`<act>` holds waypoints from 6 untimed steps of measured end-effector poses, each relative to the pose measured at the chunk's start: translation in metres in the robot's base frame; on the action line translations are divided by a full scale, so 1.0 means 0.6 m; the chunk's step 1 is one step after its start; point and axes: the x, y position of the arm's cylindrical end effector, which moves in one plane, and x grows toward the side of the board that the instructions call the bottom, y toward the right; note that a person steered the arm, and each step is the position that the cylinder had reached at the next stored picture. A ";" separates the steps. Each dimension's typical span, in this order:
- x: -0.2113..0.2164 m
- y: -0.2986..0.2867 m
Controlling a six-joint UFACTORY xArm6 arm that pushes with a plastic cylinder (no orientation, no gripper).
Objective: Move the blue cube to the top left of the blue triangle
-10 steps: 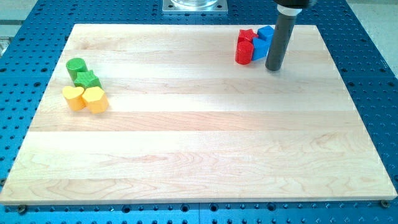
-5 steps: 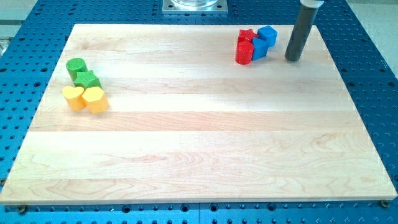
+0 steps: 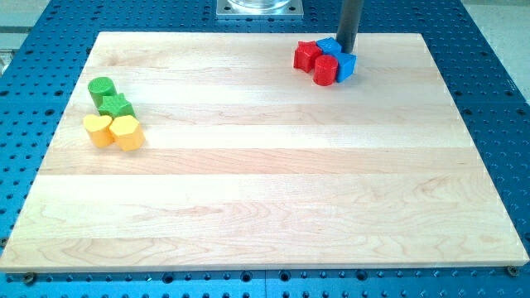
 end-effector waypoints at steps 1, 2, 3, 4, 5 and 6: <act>-0.007 -0.032; 0.027 -0.051; 0.037 -0.052; -0.028 -0.094; 0.002 -0.141; 0.077 -0.141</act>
